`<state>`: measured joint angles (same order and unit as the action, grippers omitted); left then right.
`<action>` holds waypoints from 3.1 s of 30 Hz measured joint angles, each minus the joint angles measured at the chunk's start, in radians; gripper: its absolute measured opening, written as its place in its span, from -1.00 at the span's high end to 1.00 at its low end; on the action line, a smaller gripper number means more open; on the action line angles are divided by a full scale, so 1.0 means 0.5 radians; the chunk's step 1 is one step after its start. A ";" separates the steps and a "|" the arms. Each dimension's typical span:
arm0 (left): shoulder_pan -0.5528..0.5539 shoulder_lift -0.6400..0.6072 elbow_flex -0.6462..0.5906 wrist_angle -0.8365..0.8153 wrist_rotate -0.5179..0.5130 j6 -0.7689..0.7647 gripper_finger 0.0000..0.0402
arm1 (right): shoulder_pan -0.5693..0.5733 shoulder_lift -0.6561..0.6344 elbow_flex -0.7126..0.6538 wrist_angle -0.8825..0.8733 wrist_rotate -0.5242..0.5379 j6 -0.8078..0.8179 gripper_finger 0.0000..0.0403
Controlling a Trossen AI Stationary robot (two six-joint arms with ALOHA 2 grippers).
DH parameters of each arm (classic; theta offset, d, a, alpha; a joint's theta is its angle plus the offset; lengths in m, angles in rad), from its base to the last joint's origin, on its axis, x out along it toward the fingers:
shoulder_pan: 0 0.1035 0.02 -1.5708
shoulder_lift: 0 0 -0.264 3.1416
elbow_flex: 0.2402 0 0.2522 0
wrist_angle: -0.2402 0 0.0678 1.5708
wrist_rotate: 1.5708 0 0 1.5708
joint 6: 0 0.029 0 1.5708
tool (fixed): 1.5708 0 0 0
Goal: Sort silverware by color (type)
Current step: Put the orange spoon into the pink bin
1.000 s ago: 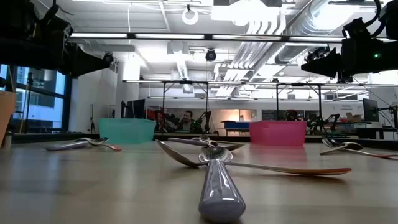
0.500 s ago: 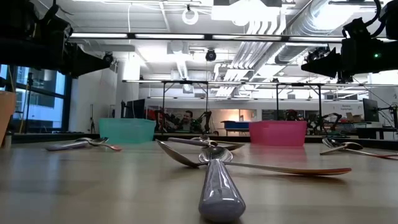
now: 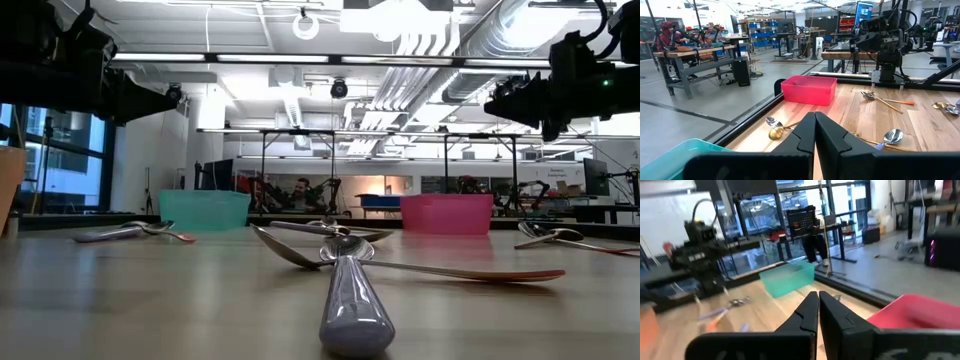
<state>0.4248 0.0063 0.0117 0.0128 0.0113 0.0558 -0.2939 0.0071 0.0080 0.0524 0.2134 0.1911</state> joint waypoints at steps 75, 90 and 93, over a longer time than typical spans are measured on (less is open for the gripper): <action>0.000 0.000 0.000 0.000 -0.001 0.000 1.00 | 1.537 3.852 2.629 -0.921 -0.046 0.855 0.27; 0.000 0.000 0.000 0.000 -0.001 0.000 1.00 | 1.535 4.075 2.869 -1.238 -0.076 1.191 0.28; 0.000 0.000 0.000 0.000 0.000 0.000 1.00 | 1.528 4.075 2.869 -1.243 -0.076 1.195 0.28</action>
<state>0.4248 0.0063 0.0117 0.0128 0.0111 0.0559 0.4700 2.0445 1.4425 -0.5689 0.1757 0.7887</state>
